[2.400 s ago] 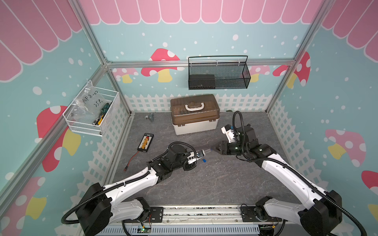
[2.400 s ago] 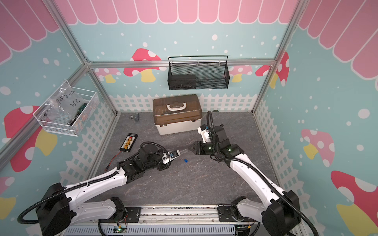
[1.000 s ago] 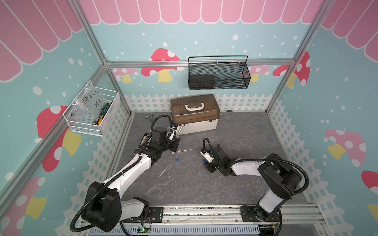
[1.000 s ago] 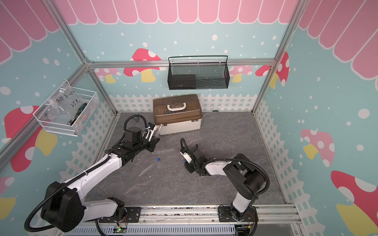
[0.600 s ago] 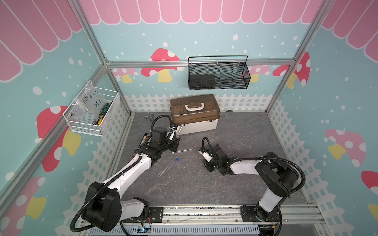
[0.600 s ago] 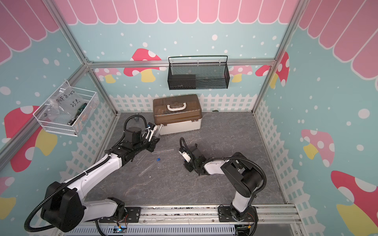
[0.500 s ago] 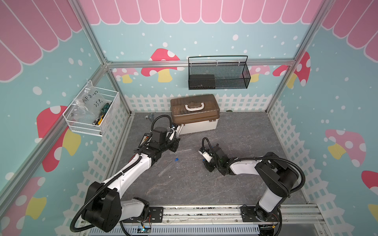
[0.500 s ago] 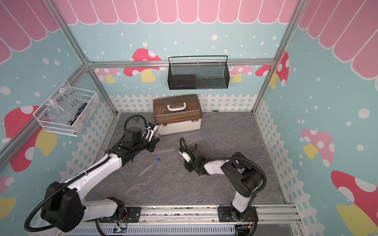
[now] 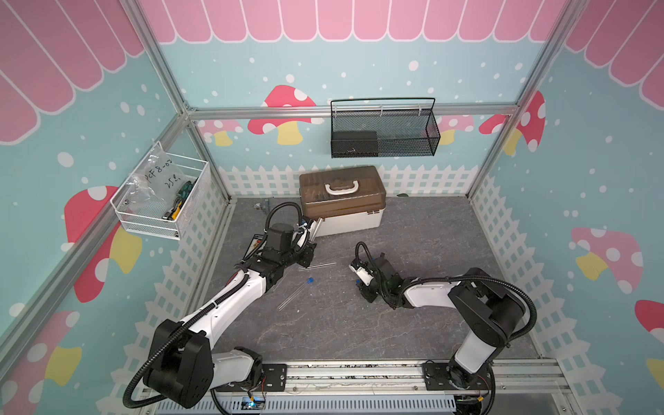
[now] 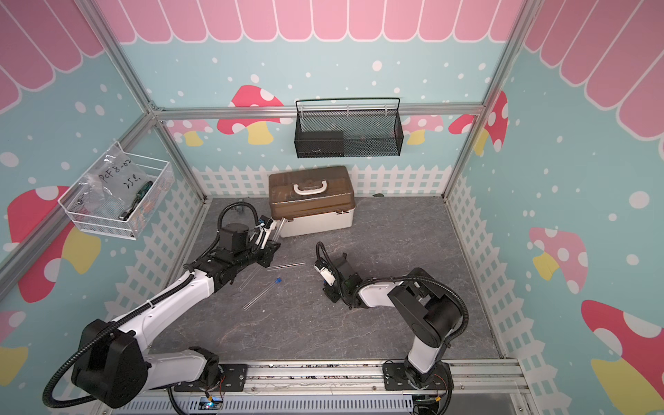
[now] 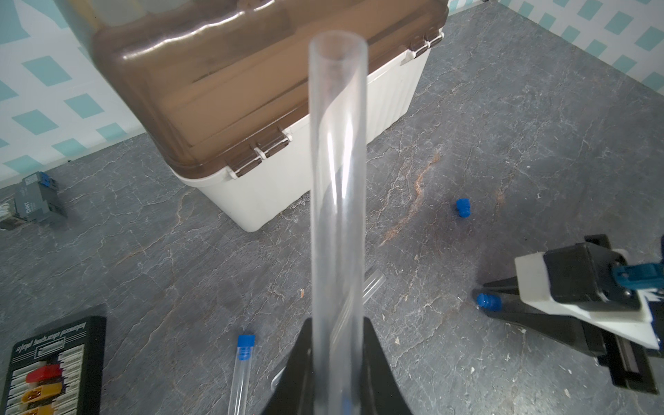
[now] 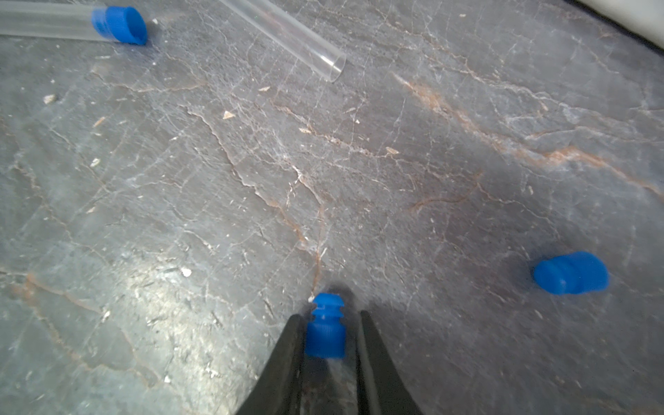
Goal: Insert stoppers into test tubes
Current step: Pick up the stopper from the center of the board.
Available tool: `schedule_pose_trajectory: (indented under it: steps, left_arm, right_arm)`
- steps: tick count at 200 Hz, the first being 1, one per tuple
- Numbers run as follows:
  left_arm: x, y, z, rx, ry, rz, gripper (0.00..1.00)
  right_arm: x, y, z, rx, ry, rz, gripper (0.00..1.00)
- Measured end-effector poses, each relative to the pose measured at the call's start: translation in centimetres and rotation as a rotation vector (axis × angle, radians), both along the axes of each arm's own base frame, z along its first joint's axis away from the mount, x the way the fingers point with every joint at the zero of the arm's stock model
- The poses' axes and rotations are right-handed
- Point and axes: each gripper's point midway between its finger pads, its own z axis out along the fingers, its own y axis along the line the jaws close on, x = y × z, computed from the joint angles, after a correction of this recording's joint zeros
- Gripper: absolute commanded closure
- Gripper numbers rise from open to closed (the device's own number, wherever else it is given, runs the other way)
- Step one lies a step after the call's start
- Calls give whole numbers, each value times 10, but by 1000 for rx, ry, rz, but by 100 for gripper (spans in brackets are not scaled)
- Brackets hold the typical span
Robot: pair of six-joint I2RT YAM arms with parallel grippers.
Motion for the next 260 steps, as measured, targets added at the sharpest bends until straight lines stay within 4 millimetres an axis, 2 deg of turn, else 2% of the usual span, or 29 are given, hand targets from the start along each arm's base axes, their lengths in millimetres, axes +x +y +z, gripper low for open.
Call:
schedule_pose_trajectory:
  steps: [46, 97, 138, 160, 184, 203, 223, 260]
  left_arm:
    - [0, 0, 0, 3, -2, -2, 100]
    - [0, 0, 0, 5, -2, -4, 100]
    - [-1, -1, 2, 17, -17, -16, 100]
    - [-7, -4, 6, 33, -58, -50, 100]
    - [-24, -21, 9, 82, -139, -153, 100]
    - [-47, -37, 3, 140, -216, -271, 100]
    - [-67, -43, -9, 197, -277, -370, 100]
    - [-80, -48, -14, 288, -376, -488, 100]
  right_arm:
    - [0, 0, 0, 0, 1, 2, 83]
    - [-1, 0, 0, 0, 1, 2, 85]
    - [-11, -6, 7, 3, 12, 11, 86]
    - [-19, -7, 27, 36, 4, 31, 86]
    - [-28, -6, 63, 90, -29, 68, 86]
    - [-40, -10, 88, 118, -43, 98, 87]
    - [-53, -16, 112, 133, -44, 128, 87]
    - [-76, -25, 151, 135, -10, 174, 87]
